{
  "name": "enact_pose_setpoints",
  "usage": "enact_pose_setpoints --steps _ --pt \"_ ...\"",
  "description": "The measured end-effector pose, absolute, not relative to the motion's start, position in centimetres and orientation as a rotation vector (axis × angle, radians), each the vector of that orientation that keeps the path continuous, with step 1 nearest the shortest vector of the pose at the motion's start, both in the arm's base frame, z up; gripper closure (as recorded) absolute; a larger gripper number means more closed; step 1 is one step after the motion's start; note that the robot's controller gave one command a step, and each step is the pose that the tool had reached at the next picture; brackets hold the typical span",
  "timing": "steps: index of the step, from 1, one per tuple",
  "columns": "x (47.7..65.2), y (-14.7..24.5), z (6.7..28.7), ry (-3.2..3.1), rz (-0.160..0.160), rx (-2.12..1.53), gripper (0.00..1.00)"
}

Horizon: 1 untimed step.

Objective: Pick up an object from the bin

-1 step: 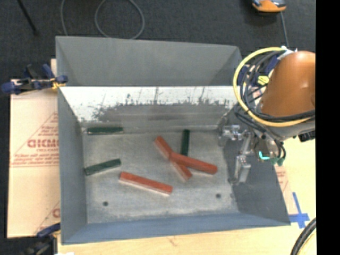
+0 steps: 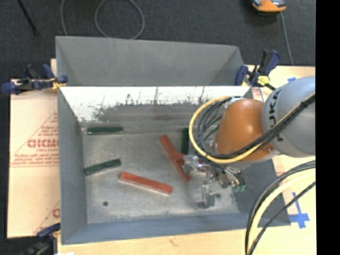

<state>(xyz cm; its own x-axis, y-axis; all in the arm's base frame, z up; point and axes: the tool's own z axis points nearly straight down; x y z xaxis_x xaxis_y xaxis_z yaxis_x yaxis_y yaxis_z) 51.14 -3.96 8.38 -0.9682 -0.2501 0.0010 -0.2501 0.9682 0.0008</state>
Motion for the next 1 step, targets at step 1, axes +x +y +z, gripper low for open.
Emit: enact_pose_setpoints --steps 1 --pt "54.39 0.4 7.08 -3.137 -0.001 0.27 0.0"
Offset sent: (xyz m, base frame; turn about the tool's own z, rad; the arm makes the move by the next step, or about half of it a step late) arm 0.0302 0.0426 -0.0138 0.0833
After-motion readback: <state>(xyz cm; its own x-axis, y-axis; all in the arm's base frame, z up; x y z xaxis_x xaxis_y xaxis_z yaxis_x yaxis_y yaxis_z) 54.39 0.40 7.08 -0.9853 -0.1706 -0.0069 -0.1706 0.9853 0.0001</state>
